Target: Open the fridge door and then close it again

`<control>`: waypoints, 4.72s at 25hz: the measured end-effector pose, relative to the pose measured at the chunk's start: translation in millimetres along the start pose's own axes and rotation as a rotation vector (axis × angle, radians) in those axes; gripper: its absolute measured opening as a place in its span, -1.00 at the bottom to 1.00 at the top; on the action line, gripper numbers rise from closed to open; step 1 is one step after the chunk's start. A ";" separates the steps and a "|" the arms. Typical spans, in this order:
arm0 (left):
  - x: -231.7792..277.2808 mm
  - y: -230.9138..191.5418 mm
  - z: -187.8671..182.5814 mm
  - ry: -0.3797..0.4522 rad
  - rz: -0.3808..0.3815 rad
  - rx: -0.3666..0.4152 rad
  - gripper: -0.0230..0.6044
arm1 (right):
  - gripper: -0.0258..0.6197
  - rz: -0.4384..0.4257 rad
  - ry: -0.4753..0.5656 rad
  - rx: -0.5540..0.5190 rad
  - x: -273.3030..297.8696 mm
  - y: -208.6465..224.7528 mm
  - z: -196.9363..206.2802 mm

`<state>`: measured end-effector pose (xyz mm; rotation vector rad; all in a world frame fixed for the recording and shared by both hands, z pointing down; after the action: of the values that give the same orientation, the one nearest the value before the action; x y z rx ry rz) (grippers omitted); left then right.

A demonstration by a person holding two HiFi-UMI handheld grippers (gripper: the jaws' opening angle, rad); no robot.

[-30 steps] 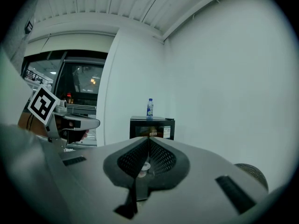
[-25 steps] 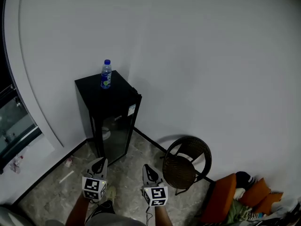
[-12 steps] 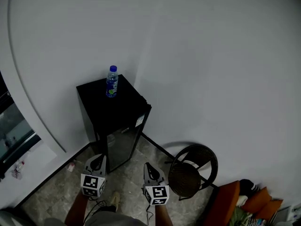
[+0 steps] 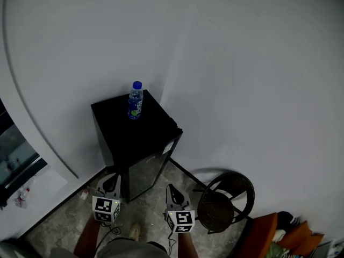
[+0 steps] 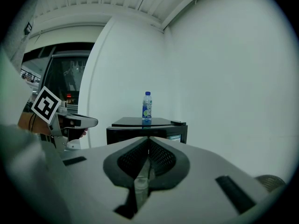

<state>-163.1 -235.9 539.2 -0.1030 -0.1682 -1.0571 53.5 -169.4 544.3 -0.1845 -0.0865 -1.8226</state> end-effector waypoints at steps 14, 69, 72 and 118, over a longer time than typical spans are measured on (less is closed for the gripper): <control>43.8 -15.4 22.9 -0.116 0.040 -0.061 -0.02 | -0.84 0.006 -0.022 0.010 28.4 15.8 -0.4; 44.8 16.9 35.3 -0.127 -0.051 -0.045 -0.23 | -0.84 0.029 -0.038 0.027 -8.1 67.4 19.3; 42.6 23.6 36.0 -0.127 -0.077 -0.042 -0.24 | -0.84 0.000 -0.039 0.028 -11.0 70.0 22.5; 6.0 154.5 41.4 -0.098 -0.245 -0.045 -0.24 | -0.84 -0.228 -0.058 -0.027 -73.2 141.0 45.0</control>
<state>-29.1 -158.8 580.4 -0.1782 -0.2506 -1.3008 211.4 -128.8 570.7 -0.2555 -0.1283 -2.0464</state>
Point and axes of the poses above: the fingertips, and each gripper's own axes: x forward along the fingers, y to its right, z out of its underside, the point moved 2 cm from there along -x, backward along the fingers, and after that the axes turned 3 degrees about -z, right-handed, at the moved point
